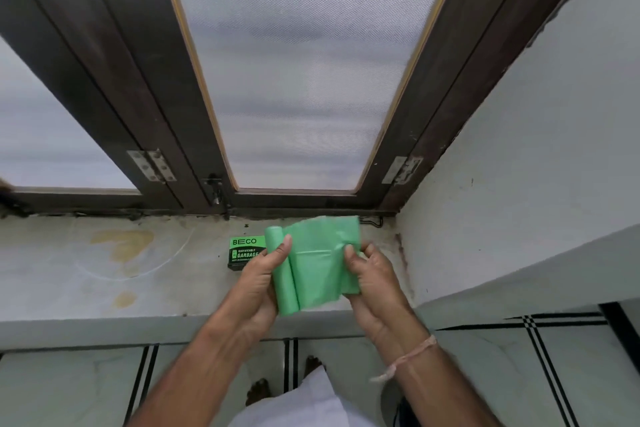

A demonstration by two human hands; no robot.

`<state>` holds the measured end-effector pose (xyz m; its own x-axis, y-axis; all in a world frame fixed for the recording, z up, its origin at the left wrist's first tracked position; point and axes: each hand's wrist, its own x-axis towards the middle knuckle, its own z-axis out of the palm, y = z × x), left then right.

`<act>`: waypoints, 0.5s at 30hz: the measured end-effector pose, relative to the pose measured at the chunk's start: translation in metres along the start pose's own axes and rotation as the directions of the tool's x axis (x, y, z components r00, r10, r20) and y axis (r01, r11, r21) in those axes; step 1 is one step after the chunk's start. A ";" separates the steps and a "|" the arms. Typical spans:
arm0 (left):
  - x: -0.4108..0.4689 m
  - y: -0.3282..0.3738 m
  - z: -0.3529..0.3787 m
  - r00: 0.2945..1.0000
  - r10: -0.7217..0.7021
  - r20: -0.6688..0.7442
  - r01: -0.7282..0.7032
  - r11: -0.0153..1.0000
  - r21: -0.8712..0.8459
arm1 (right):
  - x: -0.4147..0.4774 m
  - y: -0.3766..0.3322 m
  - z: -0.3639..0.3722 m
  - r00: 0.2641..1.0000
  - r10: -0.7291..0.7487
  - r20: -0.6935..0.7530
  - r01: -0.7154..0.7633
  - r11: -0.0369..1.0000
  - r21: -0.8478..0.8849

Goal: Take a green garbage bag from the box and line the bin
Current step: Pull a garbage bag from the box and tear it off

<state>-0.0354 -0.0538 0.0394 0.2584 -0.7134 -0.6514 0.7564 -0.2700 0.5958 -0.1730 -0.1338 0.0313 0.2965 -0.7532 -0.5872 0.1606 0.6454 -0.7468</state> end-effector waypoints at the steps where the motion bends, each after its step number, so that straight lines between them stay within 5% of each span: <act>1: -0.001 0.002 -0.005 1.000 -0.011 -0.006 0.011 1.000 -0.023 | 0.000 -0.005 -0.001 0.999 0.014 -0.041 -0.012 0.999 0.053; 5: -0.006 0.004 -0.021 0.999 0.029 -0.020 -0.028 0.999 0.043 | -0.007 -0.023 -0.007 0.999 -0.032 -0.040 0.039 0.980 0.194; 8: -0.014 -0.001 -0.017 0.998 0.048 0.045 -0.054 0.989 0.136 | -0.019 -0.015 -0.002 0.985 -0.056 0.161 0.102 0.950 -0.296; 10: -0.020 -0.004 -0.012 0.996 0.046 0.082 -0.059 0.985 0.160 | -0.029 -0.002 0.010 0.974 -0.006 0.225 0.115 0.875 -0.471; 15: -0.025 0.001 -0.018 0.996 -0.034 0.077 0.031 0.999 0.039 | -0.037 0.013 0.025 0.989 -0.040 0.142 0.085 0.943 -0.323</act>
<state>-0.0304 -0.0246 0.0477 0.1856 -0.7514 -0.6333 0.7402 -0.3170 0.5930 -0.1587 -0.0939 0.0509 0.4207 -0.7529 -0.5061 -0.1272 0.5034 -0.8546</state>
